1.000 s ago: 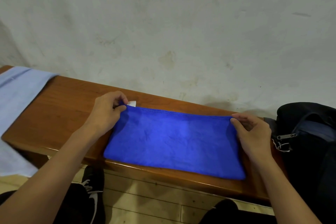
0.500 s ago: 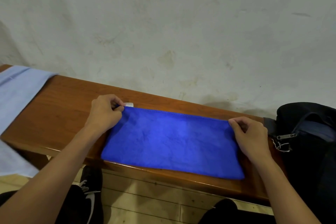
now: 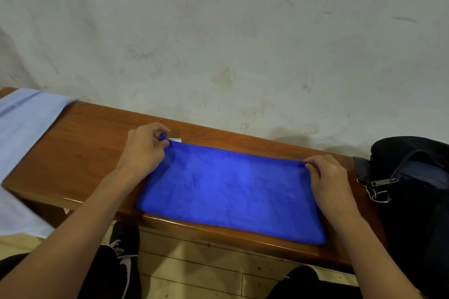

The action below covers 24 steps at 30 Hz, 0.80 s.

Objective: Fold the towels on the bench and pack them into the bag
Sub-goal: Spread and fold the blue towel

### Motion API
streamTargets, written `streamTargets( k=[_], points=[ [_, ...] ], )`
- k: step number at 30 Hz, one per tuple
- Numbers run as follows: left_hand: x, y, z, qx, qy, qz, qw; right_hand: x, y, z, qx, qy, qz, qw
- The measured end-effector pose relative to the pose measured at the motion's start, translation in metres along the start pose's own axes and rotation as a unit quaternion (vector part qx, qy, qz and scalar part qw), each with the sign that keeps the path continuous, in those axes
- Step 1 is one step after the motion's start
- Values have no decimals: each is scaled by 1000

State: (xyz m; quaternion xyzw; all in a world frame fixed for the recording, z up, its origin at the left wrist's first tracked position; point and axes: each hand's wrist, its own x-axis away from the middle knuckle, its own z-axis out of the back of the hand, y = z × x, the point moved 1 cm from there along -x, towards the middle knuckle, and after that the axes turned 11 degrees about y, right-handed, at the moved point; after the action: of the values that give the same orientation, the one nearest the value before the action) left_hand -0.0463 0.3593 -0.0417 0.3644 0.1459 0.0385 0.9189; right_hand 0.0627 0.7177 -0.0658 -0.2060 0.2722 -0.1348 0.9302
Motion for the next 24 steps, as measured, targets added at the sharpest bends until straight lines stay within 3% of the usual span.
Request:
streamTargets(
  k=[7, 13, 16, 19, 24],
  points=[
    [6, 9, -13, 39, 10, -16, 999, 3, -15, -2, -29, 84, -57, 994],
    [7, 8, -22, 47, 53, -55, 996, -5, -22, -9, -89, 58, -138, 985],
    [18, 16, -24, 31, 48, -102, 993, 3, -36, -12, -74, 29, -74, 994],
    [38, 27, -30, -43, 42, -237, 970, 18, -55, -17, -59, -29, 15, 998],
    [68, 27, -62, -147, -120, -308, 932, 40, -64, -37, 84, -175, 144, 970]
  ],
)
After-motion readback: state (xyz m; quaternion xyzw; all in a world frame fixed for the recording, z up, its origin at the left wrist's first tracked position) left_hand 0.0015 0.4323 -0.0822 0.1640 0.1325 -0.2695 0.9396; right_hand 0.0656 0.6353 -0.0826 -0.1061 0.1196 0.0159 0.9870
